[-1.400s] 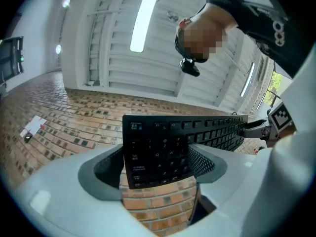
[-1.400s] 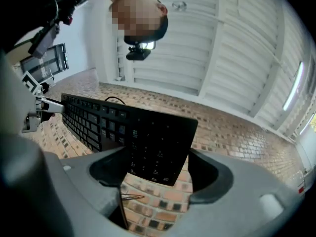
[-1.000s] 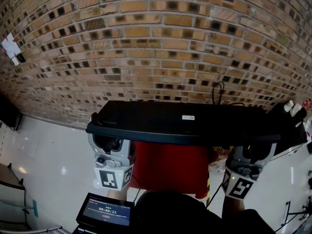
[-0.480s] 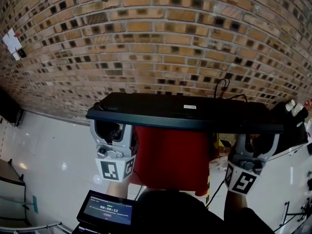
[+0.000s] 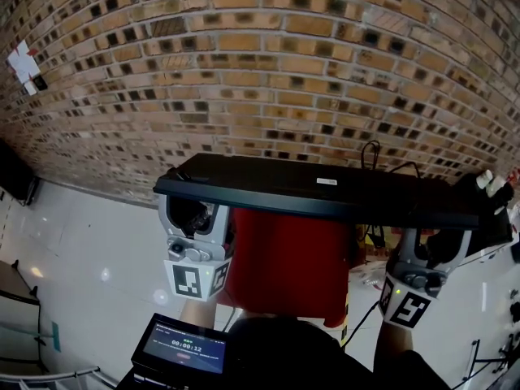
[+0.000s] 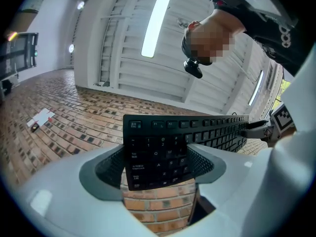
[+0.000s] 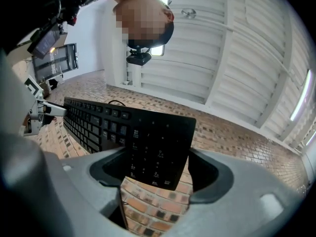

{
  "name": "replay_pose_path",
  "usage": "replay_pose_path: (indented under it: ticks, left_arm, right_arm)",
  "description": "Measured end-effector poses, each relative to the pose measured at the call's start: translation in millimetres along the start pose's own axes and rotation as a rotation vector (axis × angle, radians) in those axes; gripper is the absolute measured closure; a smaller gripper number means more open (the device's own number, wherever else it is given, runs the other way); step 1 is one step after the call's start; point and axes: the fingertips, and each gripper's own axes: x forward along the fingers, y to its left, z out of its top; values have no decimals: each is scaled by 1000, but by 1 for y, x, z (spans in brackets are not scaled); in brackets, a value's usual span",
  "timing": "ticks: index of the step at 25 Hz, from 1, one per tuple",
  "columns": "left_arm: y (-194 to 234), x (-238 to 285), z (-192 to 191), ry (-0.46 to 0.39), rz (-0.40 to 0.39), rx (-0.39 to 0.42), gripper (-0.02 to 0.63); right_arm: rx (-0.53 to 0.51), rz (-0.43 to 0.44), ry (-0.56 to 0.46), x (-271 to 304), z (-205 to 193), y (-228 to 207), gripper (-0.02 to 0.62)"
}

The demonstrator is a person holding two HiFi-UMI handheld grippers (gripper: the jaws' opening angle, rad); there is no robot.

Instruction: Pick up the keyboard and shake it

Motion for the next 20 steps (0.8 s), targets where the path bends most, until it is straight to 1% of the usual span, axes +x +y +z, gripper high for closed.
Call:
replay_pose_path:
  ticks: [2,6,8,12,16,18,20]
  left_arm:
    - [4,1,12,-38,-3,-3,209]
    - [17,-6,41,-147,-8,-26,206]
    - [23,-7,43,-166,-7,-37,206]
    - [23,-9,36,-141,-1,-49,206]
    - [24,-11,36,-144,-9,-53,207]
    - [22,-11,30,-122,-13,-30,207]
    - [15,-8,26,-96,-32,18,206]
  right_arm:
    - [-14,-5,-30,2,19,1,245]
    - [-93,5,-145,-6,67,7,245]
    - [-111,14,-174,-5,74,13,245]
    - [-115,20,-156,-5,70,14,245]
    - [-123,23,-173,-9,72,15,245]
    - [-90,23,-146,-9,56,17,245]
    - [-28,3,-102,-14,29,14,245]
